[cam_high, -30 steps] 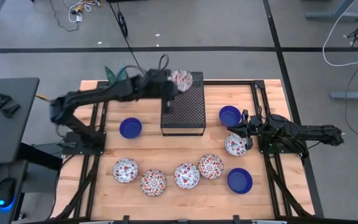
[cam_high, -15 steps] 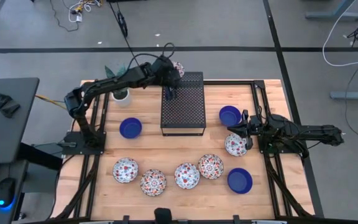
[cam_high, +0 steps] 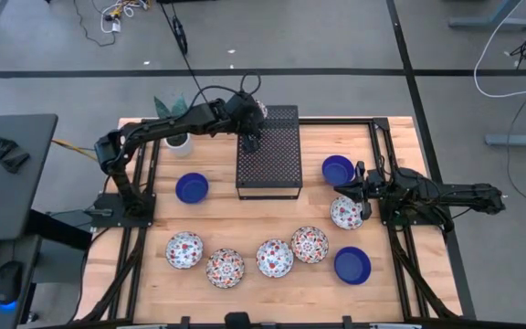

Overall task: Pick & Place Mini bowls
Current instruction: Put the top orange patterned bowl on the shelf, then put the red patterned bowl on the shelf

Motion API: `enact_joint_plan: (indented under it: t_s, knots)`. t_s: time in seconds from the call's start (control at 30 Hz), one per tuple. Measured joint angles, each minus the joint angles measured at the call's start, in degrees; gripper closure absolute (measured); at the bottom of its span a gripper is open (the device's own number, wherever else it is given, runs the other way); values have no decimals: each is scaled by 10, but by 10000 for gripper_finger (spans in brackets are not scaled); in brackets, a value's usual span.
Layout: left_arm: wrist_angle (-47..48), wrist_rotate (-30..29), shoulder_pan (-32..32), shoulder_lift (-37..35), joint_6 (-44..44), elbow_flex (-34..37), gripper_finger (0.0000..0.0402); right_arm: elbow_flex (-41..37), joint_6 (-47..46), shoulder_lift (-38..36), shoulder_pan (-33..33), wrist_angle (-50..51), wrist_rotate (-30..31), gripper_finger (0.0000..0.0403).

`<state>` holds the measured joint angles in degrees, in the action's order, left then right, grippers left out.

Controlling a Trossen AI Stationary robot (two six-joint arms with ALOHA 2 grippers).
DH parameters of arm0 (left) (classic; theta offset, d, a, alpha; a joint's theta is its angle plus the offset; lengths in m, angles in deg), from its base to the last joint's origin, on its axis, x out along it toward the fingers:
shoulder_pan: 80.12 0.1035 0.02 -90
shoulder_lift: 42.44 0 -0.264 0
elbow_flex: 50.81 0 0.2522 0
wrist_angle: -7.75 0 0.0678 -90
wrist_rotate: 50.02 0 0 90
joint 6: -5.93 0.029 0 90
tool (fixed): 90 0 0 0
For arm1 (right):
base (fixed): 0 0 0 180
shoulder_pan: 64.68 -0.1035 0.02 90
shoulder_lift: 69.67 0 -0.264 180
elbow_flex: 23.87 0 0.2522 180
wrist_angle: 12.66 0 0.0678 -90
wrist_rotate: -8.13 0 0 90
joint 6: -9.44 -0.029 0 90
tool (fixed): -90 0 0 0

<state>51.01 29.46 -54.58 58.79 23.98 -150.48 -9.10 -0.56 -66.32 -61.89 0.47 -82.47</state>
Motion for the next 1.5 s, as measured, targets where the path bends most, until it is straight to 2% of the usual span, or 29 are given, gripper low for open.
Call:
enact_joint_plan:
  t_s: [0.33,0.6,0.8,1.0,1.07,1.17,1.33,1.5]
  knots:
    - [-1,4,-4,0,-26,1,338,0,0,0,0,0,0,385]
    - [2,50,-4,-5,-37,1,268,0,0,0,0,0,0,385]
    - [12,61,-12,-63,-42,0,220,0,0,0,0,0,0,385]
    - [68,63,-48,-139,-74,4,211,0,0,0,0,0,0,385]
    - [74,63,-68,-166,-86,34,216,0,0,0,0,0,0,385]
    - [5,59,-104,-212,-104,122,230,0,0,0,0,0,0,385]
    - [-211,54,-170,-286,-147,311,255,0,0,0,0,0,0,385]
    - [-415,51,-248,-307,-197,458,274,0,0,0,0,0,1,385]
